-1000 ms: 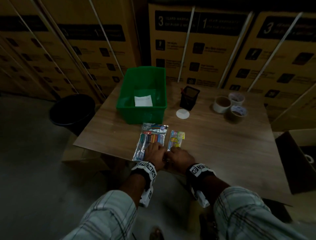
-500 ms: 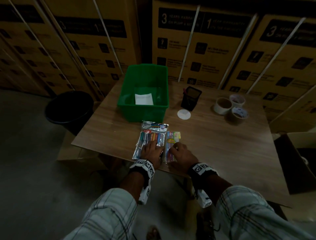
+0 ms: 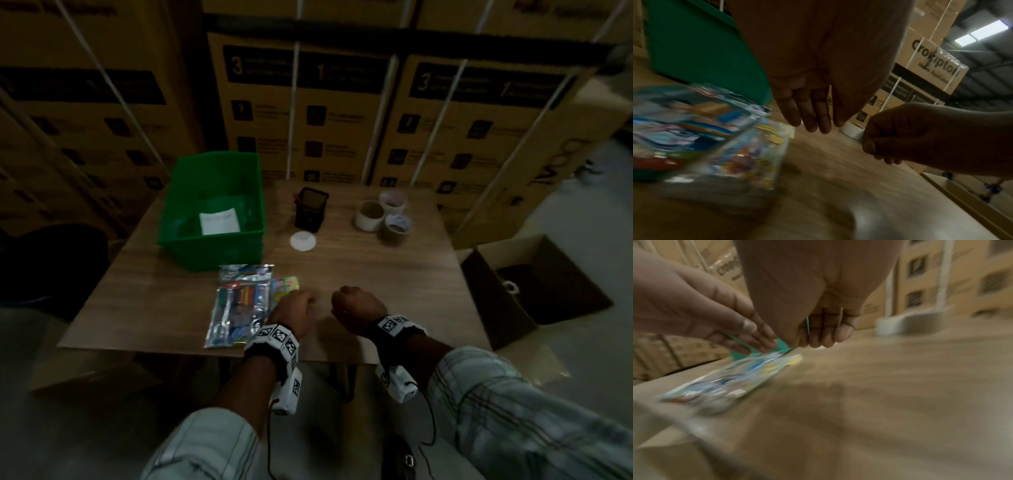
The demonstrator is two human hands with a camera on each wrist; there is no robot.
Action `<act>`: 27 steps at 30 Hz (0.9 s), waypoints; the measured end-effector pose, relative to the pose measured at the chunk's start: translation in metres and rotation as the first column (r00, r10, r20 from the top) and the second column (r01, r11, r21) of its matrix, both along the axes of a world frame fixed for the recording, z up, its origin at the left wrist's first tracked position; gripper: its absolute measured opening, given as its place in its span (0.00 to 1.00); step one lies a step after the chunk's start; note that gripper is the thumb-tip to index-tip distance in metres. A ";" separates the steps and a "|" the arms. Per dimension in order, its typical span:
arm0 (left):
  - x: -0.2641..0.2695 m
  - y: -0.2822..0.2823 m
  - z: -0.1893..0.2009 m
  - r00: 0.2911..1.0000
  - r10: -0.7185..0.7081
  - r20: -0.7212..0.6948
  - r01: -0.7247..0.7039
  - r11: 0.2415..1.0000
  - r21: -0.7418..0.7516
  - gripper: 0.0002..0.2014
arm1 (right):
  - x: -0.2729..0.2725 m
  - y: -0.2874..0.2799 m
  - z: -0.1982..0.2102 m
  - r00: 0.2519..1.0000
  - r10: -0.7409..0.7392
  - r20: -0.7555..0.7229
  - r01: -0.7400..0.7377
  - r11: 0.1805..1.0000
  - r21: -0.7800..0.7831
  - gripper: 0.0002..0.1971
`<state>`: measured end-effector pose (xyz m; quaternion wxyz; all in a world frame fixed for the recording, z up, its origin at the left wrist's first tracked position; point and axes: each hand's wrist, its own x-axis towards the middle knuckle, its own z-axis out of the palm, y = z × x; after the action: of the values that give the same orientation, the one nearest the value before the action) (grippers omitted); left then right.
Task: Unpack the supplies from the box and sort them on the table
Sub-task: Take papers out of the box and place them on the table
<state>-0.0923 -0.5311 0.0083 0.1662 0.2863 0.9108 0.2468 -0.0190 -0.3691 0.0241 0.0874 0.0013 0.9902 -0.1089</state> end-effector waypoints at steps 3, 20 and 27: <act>0.018 0.047 0.009 0.997 -0.053 0.061 0.052 0.998 0.019 0.15 | 0.019 0.044 0.012 0.998 -0.049 0.040 0.047 0.998 0.052 0.14; 0.160 0.374 0.017 0.932 -0.279 0.230 0.303 0.950 -0.075 0.14 | 0.209 0.367 0.013 0.885 -0.422 0.194 0.429 0.903 0.005 0.16; 0.174 0.441 0.024 0.914 -0.296 0.279 0.336 0.935 -0.110 0.14 | 0.219 0.442 0.004 0.837 -0.530 0.138 0.543 0.836 -0.081 0.14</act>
<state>0.0821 -0.0900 0.0324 0.3427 0.3818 0.8393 0.1801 0.2004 0.0724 0.0286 0.1074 0.2798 0.9356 -0.1867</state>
